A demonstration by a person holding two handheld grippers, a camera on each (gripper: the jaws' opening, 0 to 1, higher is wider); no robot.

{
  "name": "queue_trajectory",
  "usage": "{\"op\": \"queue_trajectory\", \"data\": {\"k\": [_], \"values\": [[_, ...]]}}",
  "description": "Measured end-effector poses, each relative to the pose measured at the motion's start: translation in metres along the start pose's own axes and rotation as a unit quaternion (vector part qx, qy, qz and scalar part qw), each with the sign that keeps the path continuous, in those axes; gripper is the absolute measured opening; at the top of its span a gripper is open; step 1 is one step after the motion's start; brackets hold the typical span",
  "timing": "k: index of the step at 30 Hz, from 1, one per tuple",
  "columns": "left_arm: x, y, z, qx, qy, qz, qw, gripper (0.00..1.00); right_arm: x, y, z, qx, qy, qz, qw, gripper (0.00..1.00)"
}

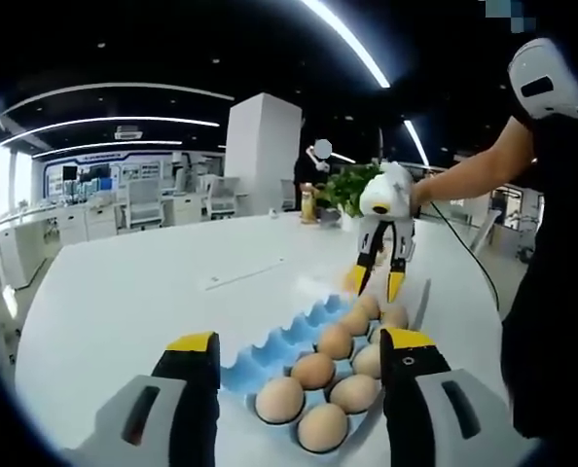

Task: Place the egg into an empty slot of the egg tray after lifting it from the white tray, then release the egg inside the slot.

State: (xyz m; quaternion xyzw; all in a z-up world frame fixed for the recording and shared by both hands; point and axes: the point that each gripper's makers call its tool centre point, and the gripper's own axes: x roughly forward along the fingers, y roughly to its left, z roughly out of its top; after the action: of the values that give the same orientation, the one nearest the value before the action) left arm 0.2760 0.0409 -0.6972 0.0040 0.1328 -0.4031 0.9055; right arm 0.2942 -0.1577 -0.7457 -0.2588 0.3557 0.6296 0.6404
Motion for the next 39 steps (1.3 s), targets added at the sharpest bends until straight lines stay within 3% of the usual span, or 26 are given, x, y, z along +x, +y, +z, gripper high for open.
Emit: {"op": "queue_trajectory", "data": {"k": [5, 9, 13, 16, 22, 28, 34, 35, 37, 39], "values": [[0.000, 0.002, -0.001, -0.003, -0.002, 0.004, 1.0000, 0.68, -0.025, -0.036, -0.011, 0.025, -0.036, -0.088, 0.9952, 0.28], [0.000, 0.004, 0.000, 0.000, 0.002, 0.008, 1.0000, 0.68, -0.024, -0.065, -0.016, 0.000, -0.023, -0.131, 0.9911, 0.28], [-0.002, 0.005, 0.005, 0.002, 0.001, 0.020, 0.9998, 0.68, -0.010, -0.069, -0.013, 0.010, -0.034, -0.113, 0.9929, 0.30], [-0.002, 0.005, 0.001, 0.001, 0.008, 0.023, 0.9997, 0.67, 0.001, -0.073, -0.027, -0.005, 0.000, -0.107, 0.9943, 0.29], [0.000, 0.004, 0.000, 0.003, 0.018, 0.022, 0.9996, 0.67, 0.015, -0.075, -0.040, -0.014, 0.024, -0.087, 0.9959, 0.28], [0.001, 0.009, 0.002, 0.007, 0.020, 0.026, 0.9994, 0.67, 0.015, -0.075, -0.037, -0.025, 0.023, -0.069, 0.9970, 0.28], [0.005, 0.006, 0.001, 0.010, 0.024, 0.021, 0.9994, 0.66, 0.018, -0.073, -0.037, -0.022, 0.062, -0.066, 0.9956, 0.26], [0.006, 0.006, 0.001, 0.010, 0.025, 0.021, 0.9994, 0.66, 0.017, -0.072, -0.038, -0.035, 0.062, -0.069, 0.9950, 0.26], [0.006, 0.006, 0.002, 0.010, 0.025, 0.020, 0.9994, 0.66, 0.016, -0.073, -0.038, -0.010, 0.045, -0.081, 0.9956, 0.26], [0.006, 0.005, 0.003, 0.011, 0.024, 0.019, 0.9995, 0.66, 0.013, -0.072, -0.038, -0.018, 0.043, -0.078, 0.9959, 0.25]]}}
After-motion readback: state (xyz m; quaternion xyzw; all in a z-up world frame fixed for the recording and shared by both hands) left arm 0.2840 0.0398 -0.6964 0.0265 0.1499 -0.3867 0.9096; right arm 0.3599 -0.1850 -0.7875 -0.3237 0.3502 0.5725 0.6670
